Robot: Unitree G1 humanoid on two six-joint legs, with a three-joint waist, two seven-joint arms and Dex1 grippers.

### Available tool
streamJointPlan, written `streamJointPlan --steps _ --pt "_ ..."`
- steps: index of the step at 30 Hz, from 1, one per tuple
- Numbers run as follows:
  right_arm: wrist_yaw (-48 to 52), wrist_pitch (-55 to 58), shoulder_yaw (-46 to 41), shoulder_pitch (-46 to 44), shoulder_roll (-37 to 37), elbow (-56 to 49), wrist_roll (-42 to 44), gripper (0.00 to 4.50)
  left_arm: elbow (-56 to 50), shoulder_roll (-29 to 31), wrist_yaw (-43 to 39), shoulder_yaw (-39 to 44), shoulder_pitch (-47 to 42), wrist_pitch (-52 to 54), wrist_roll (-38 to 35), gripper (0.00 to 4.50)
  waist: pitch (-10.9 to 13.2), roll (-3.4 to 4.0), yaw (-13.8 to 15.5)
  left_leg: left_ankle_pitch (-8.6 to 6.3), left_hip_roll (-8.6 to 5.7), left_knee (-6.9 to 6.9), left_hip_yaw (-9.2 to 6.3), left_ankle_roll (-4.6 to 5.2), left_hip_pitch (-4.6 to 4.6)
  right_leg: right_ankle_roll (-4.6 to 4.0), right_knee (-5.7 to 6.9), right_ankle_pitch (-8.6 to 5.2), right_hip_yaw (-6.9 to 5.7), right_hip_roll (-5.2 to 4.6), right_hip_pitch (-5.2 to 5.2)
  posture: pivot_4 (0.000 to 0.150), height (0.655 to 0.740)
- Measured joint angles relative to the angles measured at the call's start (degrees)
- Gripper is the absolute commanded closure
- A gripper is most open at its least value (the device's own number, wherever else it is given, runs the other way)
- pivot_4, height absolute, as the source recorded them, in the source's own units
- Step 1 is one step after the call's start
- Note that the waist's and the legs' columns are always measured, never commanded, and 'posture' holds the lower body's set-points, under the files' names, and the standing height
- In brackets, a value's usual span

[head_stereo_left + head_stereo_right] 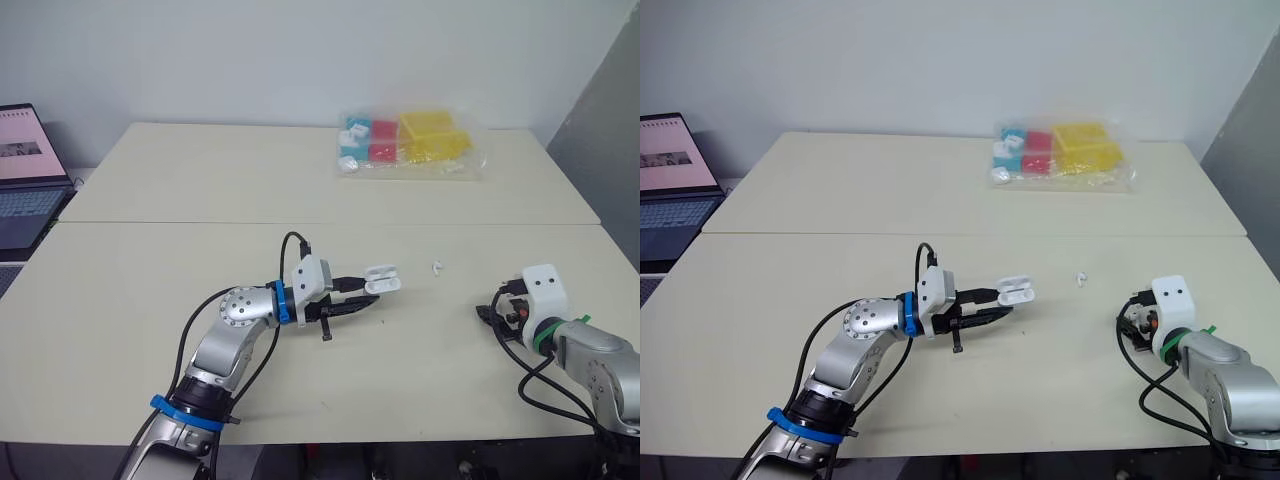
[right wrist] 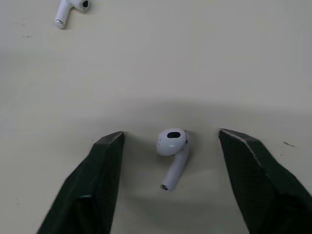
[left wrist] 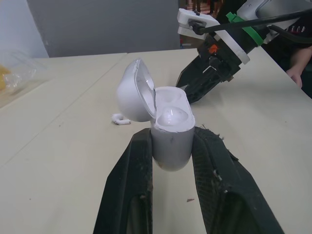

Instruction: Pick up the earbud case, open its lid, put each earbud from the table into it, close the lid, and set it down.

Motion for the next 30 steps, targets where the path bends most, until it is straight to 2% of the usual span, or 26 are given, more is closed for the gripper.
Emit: streamJointPlan --steps 6,13,17,19,23,27,30 --pt "-0.03 1.24 0.07 -0.35 0.37 -0.49 0.14 4.09 -0.04 0.46 0.0 0.0 0.01 0.13 0.01 3.72 0.0 0.0 0.02 0.0 -0.02 0.0 0.0 0.0 -0.02 0.0 -0.03 0.0 0.0 -0.02 0.01 0.15 0.7359" --pt "2.4 1.94 -0.13 -0.44 -1.91 -0.63 1.16 4.08 -0.45 1.33 0.01 0.0 0.17 0.26 0.01 3.72 0.0 0.0 0.02 0.0 -0.01 -0.02 -0.01 0.0 -0.03 0.0 -0.04 0.0 -0.01 -0.02 -0.01 0.15 0.7359" --pt "10.77 -1.99 2.01 0.05 -9.79 -0.75 3.17 4.08 -0.6 1.86 0.0 0.0 0.26 0.37 -0.02 3.72 0.04 0.06 0.01 0.0 -0.02 -0.04 0.02 0.01 -0.04 0.0 -0.08 -0.01 0.01 -0.02 -0.03 0.15 0.7359" --pt "17.71 -7.59 3.44 0.34 -15.25 -0.9 3.75 4.08 -0.85 2.44 0.01 0.02 0.46 0.55 -0.04 3.72 0.04 0.05 -0.01 -0.01 -0.02 -0.05 0.0 0.01 -0.03 0.0 -0.12 -0.01 -0.02 -0.01 -0.02 0.15 0.7359" --pt "33.36 -27.41 8.29 0.93 -26.89 2.31 0.66 4.08 -2.44 2.79 0.05 0.03 1.73 1.35 -0.06 3.72 0.05 0.04 -0.02 -0.01 0.0 -0.08 -0.01 0.01 -0.02 0.0 -0.19 -0.02 -0.06 0.01 0.0 0.15 0.7359" --pt "43.78 -42.31 12.22 0.97 -31.42 10.29 -3.0 4.08 -2.91 3.0 0.11 0.02 2.11 1.51 -0.06 3.72 0.06 0.02 0.04 -0.01 -0.02 -0.05 0.02 0.01 -0.03 0.0 -0.2 -0.01 -0.04 -0.01 0.0 0.15 0.7359" --pt "49.12 -48.85 16.05 -1.28 -33.88 16.54 -6.41 4.08 -3.08 3.33 0.14 0.05 2.21 1.6 -0.05 3.72 0.06 0.03 -0.04 -0.01 -0.02 -0.04 0.09 0.01 0.0 0.01 -0.18 -0.01 0.0 -0.02 -0.01 0.15 0.7359"
